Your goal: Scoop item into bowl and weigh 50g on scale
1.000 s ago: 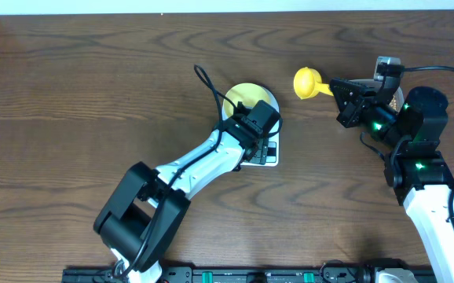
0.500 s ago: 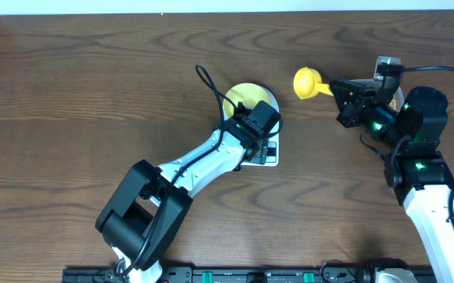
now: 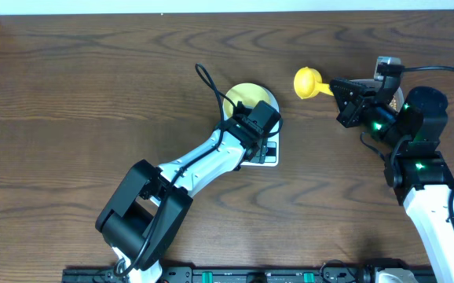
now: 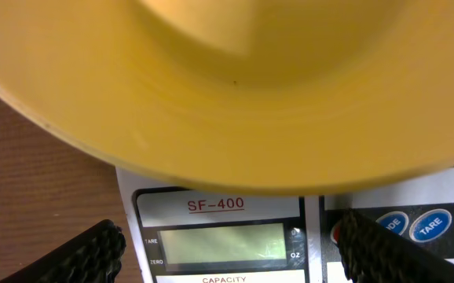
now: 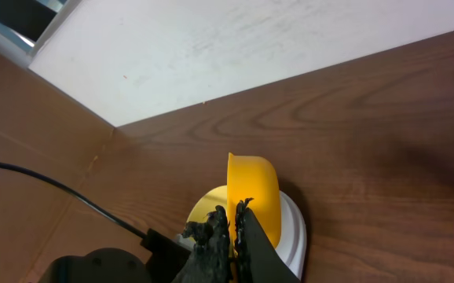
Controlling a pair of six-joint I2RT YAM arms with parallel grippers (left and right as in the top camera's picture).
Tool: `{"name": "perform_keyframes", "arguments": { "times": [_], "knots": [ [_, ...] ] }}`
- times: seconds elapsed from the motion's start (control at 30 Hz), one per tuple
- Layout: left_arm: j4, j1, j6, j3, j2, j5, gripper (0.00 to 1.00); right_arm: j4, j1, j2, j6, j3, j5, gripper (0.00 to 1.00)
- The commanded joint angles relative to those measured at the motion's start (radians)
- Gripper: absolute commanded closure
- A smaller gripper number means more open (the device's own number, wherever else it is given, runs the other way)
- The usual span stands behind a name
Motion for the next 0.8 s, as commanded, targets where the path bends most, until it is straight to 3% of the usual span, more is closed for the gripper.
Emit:
{"name": "perform_keyframes", "arguments": {
  "times": [0.0, 0.77],
  "knots": [
    [0.003, 0.000, 0.016, -0.005, 0.013, -0.032, 0.11, 0.000, -0.003, -0.010, -0.003, 0.019, 0.004, 0.99],
    [-0.010, -0.012, 0.017, -0.005, 0.015, -0.023, 0.11, 0.000, -0.003, -0.010, -0.003, 0.019, 0.004, 0.99]
  ]
}}
